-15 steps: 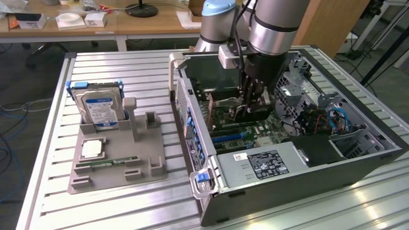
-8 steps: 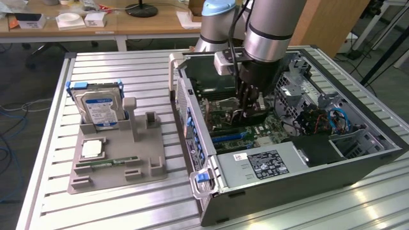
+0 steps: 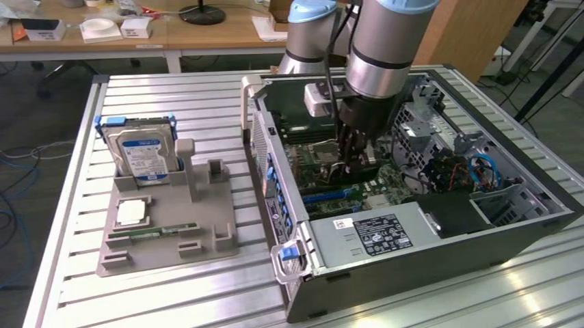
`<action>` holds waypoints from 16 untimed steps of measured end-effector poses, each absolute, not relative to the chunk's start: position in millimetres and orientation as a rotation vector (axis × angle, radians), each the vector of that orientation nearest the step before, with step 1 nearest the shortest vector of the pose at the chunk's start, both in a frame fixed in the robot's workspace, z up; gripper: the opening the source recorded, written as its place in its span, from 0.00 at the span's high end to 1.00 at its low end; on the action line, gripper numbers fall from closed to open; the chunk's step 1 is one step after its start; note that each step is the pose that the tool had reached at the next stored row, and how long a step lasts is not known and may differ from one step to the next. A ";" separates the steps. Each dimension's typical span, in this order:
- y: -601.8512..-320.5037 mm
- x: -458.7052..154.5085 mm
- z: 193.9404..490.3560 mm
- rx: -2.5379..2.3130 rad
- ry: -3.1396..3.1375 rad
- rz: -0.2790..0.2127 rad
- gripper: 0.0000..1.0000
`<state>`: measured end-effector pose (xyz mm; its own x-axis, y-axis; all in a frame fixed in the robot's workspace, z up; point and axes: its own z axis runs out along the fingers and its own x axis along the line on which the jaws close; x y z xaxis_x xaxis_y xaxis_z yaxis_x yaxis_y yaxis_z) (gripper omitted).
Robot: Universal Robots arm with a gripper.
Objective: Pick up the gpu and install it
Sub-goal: 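Insert the gpu into the slot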
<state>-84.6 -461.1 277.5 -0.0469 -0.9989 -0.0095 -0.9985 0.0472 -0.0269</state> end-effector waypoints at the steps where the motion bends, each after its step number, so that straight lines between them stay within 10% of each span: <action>1: -461.1 -84.5 275.7 -2.151 2.254 -0.020 0.74; 16: -461.2 -97.3 257.0 -2.162 2.247 -0.023 0.74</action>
<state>-97.3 -461.2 257.0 -0.0384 -0.9992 -0.0066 -0.9989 0.0386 -0.0270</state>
